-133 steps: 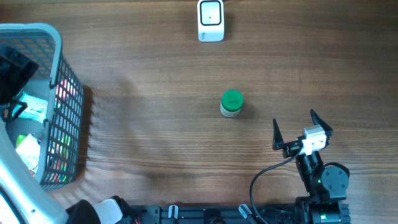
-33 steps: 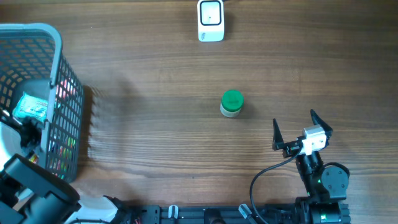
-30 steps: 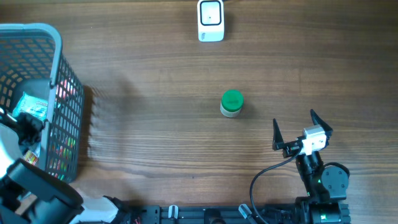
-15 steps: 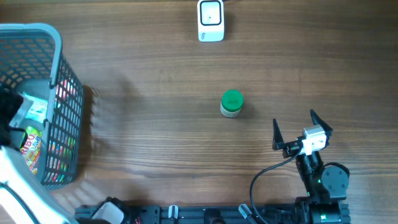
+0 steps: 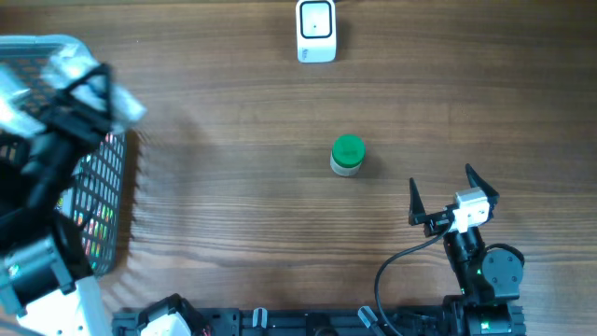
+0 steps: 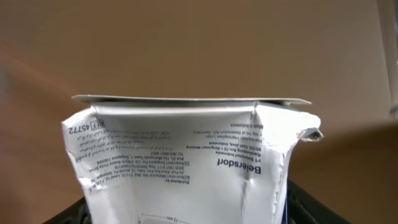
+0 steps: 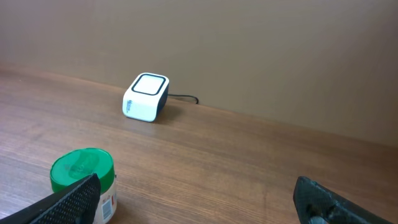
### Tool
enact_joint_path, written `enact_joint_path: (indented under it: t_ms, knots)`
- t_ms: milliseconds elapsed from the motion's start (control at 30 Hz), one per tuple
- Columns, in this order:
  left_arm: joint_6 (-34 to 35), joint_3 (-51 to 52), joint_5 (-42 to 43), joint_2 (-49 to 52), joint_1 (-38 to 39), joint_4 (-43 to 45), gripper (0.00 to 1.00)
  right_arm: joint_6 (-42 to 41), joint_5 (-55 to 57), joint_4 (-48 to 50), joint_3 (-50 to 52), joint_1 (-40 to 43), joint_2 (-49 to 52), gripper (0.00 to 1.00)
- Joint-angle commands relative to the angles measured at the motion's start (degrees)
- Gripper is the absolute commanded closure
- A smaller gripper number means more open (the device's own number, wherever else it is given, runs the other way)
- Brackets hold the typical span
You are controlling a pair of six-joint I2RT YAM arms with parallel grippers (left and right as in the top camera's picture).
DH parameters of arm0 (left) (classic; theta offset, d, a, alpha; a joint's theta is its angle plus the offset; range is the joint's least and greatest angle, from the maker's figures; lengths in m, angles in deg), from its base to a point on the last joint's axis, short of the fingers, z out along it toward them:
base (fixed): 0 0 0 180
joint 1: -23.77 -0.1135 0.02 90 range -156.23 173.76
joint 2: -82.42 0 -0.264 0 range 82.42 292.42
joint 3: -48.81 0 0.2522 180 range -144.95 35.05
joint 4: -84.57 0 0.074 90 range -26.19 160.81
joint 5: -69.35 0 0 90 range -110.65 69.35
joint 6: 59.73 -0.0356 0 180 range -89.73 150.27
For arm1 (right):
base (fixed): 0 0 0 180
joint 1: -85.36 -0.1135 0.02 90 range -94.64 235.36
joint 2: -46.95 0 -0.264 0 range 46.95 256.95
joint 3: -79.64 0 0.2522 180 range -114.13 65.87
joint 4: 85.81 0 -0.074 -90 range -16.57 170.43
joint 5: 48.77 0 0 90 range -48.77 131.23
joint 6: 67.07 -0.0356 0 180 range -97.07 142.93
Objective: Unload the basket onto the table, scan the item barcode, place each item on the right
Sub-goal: 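Place the white packet on the table left of the jar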
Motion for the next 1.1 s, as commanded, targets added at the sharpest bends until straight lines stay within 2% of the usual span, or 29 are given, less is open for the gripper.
enact_joint_path:
  t_ms: [0,133,233,433,600,667,833,900,1067]
  knots:
    - [-0.4,-0.6,-6.3,3.4,12.5,-6.5,0.35,0.5,0.9,0.2,0.1,-0.2,-0.3,0.0]
    - [-1.6,-0.6,-18.3,10.1,26.0,-16.0,0.36,0.5,0.9,0.2,0.1,-0.2,-0.3,0.0]
    - [-1.6,-0.6,-26.0,16.6,34.9,-19.2,0.36,0.5,0.9,0.2,0.1,-0.2,-0.3,0.0]
    - [-0.8,-0.6,-28.3,32.5,48.2,-16.7,0.37,0.5,0.9,0.2,0.1,-0.2,-0.3,0.0]
    - [5.3,-0.6,-29.6,45.8,52.8,-15.0,0.36,0.5,0.9,0.2,0.1,-0.2,-0.3,0.01]
    - [11.2,-0.6,-29.5,51.3,54.0,-14.2,0.34,0.5,0.9,0.2,0.1,-0.2,-0.3,0.0]
    - [22.0,-0.6,-29.6,55.5,55.4,-12.4,0.27,0.5,0.9,0.2,0.1,-0.2,-0.3,0.0]
    - [25.2,-0.6,-29.5,55.5,55.6,-12.0,0.0,0.5,0.9,0.2,0.1,-0.2,-0.3,0.0]
    - [25.6,-0.6,-28.7,54.7,56.1,-13.6,0.0,0.5,0.9,0.2,0.1,-0.2,-0.3,0.0]
